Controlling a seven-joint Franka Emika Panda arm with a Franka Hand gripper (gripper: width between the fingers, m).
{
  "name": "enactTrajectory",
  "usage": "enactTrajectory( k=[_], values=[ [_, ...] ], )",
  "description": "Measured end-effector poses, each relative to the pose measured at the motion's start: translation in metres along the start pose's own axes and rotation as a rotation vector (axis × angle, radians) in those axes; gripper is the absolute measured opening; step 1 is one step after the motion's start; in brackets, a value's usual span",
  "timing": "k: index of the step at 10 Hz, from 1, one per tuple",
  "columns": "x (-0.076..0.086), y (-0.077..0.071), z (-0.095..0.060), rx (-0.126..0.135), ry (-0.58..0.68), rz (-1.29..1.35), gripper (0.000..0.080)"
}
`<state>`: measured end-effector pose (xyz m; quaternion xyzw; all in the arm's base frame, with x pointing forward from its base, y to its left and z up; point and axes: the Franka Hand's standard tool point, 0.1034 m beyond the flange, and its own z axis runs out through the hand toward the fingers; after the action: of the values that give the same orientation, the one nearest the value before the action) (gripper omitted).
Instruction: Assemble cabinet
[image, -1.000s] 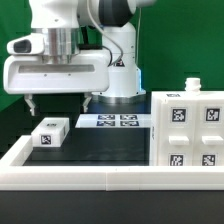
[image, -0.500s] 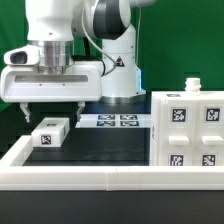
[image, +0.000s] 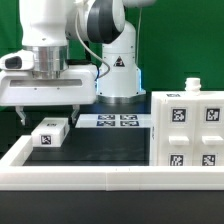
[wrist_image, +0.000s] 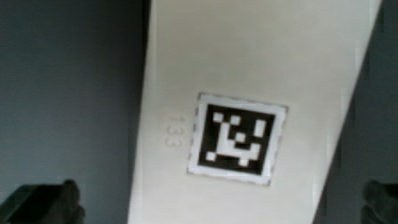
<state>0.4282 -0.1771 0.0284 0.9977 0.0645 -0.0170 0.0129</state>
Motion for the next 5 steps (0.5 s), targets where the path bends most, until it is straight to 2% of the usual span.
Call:
enactTrajectory(
  k=[5],
  values=[
    [-0.008,-0.003,0.013,0.008,-0.026,-0.001,0.0796]
  ],
)
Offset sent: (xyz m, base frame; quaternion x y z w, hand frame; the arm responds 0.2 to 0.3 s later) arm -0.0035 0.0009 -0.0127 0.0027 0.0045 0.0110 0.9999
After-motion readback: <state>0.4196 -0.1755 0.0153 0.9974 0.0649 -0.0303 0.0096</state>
